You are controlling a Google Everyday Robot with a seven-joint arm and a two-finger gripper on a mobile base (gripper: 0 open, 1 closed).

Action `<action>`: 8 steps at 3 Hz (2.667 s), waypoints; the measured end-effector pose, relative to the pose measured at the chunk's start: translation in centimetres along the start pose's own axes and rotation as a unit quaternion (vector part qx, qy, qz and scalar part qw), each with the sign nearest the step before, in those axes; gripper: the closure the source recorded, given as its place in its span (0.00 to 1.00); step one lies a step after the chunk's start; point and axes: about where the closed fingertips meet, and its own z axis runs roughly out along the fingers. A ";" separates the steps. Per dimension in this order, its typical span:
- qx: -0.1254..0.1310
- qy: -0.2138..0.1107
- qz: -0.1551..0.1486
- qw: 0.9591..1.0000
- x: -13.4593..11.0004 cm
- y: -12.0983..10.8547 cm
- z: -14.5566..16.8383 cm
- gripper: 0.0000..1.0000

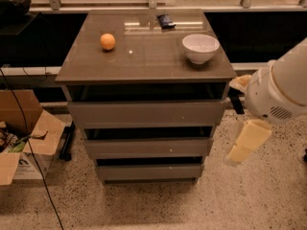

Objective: Open middle drawer

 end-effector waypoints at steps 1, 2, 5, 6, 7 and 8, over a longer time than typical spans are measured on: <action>-0.021 -0.044 0.016 0.999 0.7 0.6 3.9 0.00; -0.061 -0.096 0.049 0.992 2.1 1.1 8.2 0.00; -0.121 -0.112 0.113 0.980 4.5 2.5 14.8 0.00; -0.112 -0.101 0.138 0.979 5.3 2.8 17.4 0.00; -0.082 -0.101 0.156 0.979 6.3 2.6 20.9 0.00; -0.056 -0.117 0.174 0.976 7.2 1.6 24.4 0.00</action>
Offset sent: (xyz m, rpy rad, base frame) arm 0.0206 0.0104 -0.1450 0.4421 0.1903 -0.0219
